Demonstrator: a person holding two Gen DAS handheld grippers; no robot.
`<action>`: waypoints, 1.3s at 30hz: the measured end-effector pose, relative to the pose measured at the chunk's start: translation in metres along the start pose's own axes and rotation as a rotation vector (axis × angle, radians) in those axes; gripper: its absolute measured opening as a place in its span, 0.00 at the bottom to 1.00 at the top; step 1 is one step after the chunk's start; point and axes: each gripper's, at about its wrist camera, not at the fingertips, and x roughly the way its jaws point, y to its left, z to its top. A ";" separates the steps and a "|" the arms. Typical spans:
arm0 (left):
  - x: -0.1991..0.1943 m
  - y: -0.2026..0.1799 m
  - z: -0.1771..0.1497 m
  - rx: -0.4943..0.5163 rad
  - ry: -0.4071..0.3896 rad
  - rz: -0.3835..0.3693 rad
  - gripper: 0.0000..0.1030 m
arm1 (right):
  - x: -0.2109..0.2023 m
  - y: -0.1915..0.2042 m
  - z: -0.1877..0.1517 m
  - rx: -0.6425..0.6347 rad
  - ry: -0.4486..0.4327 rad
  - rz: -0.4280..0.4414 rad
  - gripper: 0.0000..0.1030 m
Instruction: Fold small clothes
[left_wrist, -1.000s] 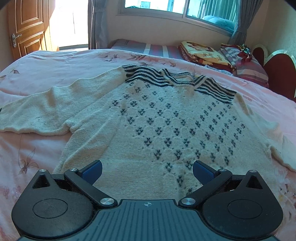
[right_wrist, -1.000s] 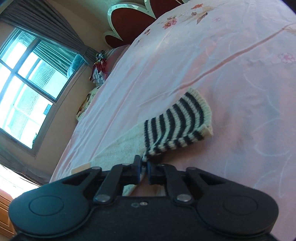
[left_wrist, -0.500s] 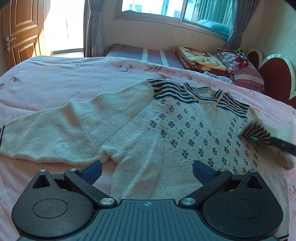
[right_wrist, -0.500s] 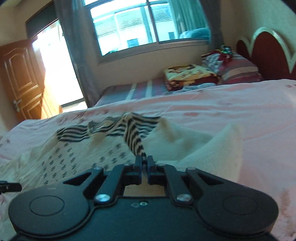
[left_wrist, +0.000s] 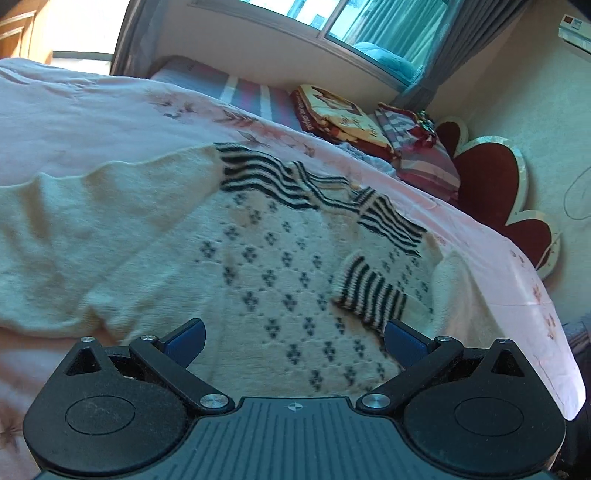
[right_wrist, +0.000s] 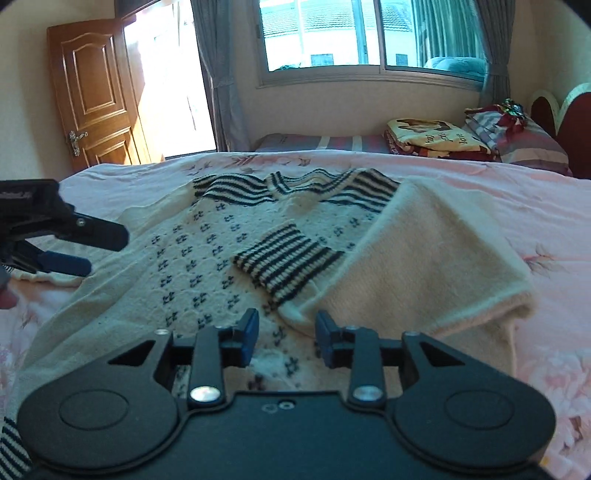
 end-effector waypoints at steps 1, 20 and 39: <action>0.012 -0.008 0.001 0.004 0.012 -0.022 0.99 | -0.006 -0.009 -0.001 0.036 -0.007 -0.007 0.33; 0.042 -0.057 0.020 0.020 -0.049 -0.028 0.06 | -0.033 -0.119 -0.014 0.562 -0.101 0.044 0.52; 0.008 -0.004 -0.037 -0.156 -0.291 0.127 0.07 | 0.027 -0.170 -0.024 0.965 -0.106 0.203 0.07</action>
